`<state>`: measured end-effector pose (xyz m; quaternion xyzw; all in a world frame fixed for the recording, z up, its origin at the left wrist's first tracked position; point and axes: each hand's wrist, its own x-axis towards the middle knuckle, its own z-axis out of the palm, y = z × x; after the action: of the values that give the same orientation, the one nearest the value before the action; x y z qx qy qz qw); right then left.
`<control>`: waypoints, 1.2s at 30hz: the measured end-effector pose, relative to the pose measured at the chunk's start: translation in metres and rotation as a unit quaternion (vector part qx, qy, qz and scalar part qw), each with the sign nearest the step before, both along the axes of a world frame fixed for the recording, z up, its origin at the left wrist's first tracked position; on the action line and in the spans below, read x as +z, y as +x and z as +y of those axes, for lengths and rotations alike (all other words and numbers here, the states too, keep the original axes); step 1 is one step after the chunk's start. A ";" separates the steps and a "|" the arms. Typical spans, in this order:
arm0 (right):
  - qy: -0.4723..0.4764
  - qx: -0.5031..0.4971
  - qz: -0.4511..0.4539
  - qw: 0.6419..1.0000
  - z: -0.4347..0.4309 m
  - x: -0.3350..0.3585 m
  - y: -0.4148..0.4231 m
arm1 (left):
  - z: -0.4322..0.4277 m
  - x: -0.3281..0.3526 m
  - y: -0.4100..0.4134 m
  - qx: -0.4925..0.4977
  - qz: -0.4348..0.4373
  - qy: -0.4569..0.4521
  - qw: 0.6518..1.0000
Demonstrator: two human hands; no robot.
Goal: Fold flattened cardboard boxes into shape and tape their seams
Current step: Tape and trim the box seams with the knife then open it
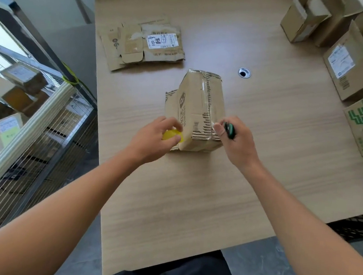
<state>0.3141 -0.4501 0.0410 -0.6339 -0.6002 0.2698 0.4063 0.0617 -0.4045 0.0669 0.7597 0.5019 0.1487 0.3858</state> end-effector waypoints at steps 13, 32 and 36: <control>-0.116 -0.035 0.111 0.986 -0.060 0.056 -0.048 | -0.051 0.026 0.028 -0.062 -0.048 0.006 0.997; -0.146 -0.030 0.149 0.977 -0.092 0.063 -0.038 | -0.079 0.010 0.020 -0.053 -0.159 -0.120 0.978; -0.149 -0.055 0.095 0.983 -0.097 0.062 -0.045 | -0.068 0.003 0.021 -0.033 0.103 -0.019 0.994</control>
<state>0.2694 -0.5473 0.1029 -0.6909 -0.4760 0.3922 0.3772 0.0828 -0.4727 0.0699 0.7799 0.5159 0.0471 0.3513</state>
